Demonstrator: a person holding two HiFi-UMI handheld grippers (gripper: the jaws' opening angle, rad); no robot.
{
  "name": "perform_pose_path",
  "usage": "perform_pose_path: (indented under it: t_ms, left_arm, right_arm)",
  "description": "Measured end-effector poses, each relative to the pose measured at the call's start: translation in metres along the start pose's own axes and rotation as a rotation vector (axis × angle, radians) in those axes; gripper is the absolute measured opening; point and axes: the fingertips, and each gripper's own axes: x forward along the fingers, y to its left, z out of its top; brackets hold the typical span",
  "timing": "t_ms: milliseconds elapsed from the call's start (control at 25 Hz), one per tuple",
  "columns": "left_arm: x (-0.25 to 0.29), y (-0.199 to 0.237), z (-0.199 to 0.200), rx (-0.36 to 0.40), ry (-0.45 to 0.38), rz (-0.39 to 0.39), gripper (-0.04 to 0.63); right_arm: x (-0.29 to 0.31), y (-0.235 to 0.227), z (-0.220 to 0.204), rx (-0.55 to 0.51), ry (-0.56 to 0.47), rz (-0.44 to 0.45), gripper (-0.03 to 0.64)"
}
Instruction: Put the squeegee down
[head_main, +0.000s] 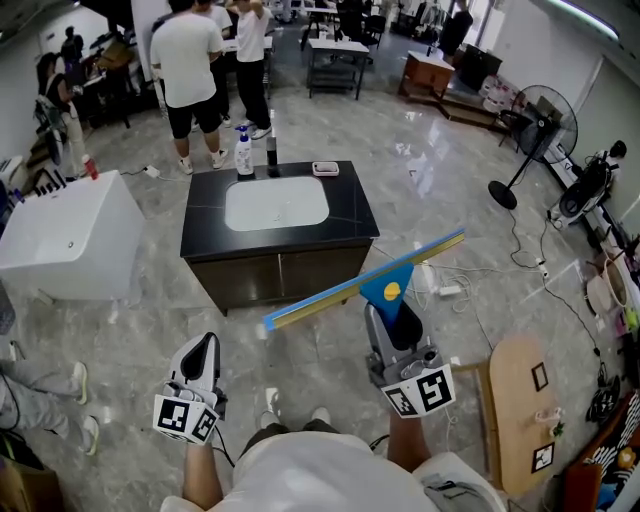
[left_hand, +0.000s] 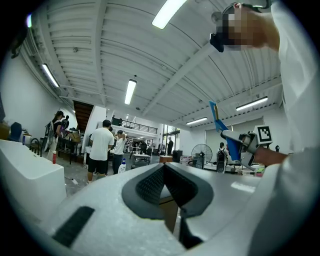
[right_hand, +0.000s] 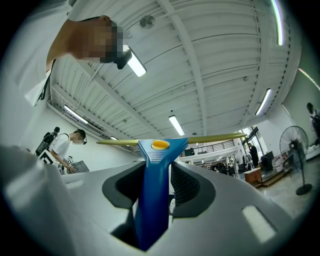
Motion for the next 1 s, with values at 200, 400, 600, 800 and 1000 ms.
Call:
perform_pose_path:
  t_ms: [200,400,600,800,1000]
  left_arm:
    - [0.0007,-0.0027,0.0011,0.011,0.006,-0.006,0.000]
    - [0.0006,-0.0031,-0.0005,0.004,0.008,-0.006,0.000]
    - [0.0018,-0.0035,0.0003,0.008,0.007,-0.010,0.000]
    - [0.0012,-0.0083,-0.0005,0.028,0.016,-0.015,0.000]
    - [0.0035,-0.0090,-0.0019,0.026,0.020,-0.013,0.000]
  right_arm:
    - [0.0017,-0.0005,0.0006,-0.004,0.004,0.001,0.166]
    - [0.0022,-0.0020,-0.0035,0.005,0.014,0.003,0.167]
    - [0.0040,-0.0017,-0.0054,0.004,0.024,0.005,0.167]
    - [0.0024,-0.0022,-0.0057,0.008,0.028,0.009,0.167]
    - [0.0029,-0.0051,-0.0092,0.013,0.034,0.011,0.167]
